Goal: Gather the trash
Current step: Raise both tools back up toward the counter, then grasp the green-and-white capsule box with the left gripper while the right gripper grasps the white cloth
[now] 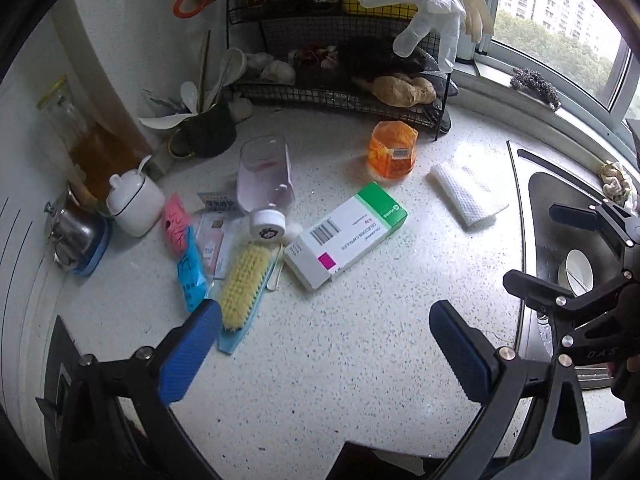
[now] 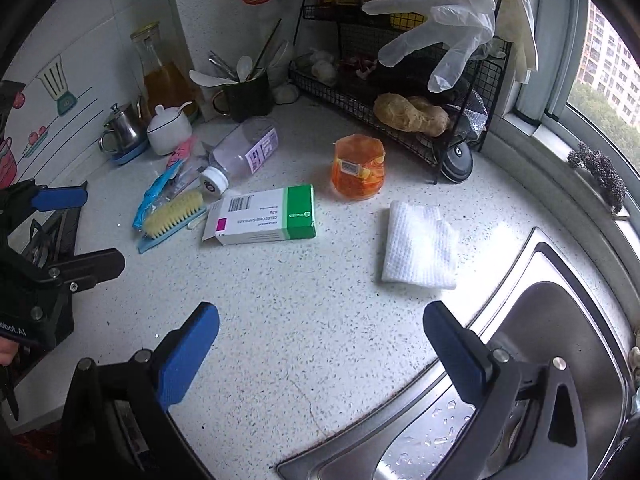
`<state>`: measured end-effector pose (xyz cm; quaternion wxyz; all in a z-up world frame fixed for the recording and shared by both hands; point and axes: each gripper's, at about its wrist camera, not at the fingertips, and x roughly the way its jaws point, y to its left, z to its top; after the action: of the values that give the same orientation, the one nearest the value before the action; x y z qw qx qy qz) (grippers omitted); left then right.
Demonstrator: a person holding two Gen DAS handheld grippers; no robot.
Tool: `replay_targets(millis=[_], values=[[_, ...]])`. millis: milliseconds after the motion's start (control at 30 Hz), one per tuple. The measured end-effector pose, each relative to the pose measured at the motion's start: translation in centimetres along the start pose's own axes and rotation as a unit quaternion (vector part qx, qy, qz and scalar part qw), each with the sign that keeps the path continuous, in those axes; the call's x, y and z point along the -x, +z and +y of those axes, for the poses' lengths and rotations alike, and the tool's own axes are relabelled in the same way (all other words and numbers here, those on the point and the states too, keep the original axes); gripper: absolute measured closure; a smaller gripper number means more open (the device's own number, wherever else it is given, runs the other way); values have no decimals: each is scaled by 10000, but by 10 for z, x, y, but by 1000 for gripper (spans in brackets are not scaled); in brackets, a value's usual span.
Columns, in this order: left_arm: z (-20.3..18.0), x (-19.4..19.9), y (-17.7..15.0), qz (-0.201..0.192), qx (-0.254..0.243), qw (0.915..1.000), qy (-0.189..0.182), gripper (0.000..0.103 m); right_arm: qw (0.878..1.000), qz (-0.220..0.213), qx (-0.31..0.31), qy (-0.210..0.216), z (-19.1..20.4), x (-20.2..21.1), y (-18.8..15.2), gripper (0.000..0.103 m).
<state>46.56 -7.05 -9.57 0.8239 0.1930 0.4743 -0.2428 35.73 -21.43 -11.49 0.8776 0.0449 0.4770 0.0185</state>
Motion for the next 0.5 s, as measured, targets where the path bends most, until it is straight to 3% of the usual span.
replay_targets(millis=[167, 500], values=[[0, -31, 32, 119, -518, 9980, -335, 0, 9984, 133, -495, -221, -18, -15, 10, 1], [-18, -95, 70, 515, -1601, 9819, -867, 0, 9899, 335, -1284, -502, -41, -45, 12, 1]])
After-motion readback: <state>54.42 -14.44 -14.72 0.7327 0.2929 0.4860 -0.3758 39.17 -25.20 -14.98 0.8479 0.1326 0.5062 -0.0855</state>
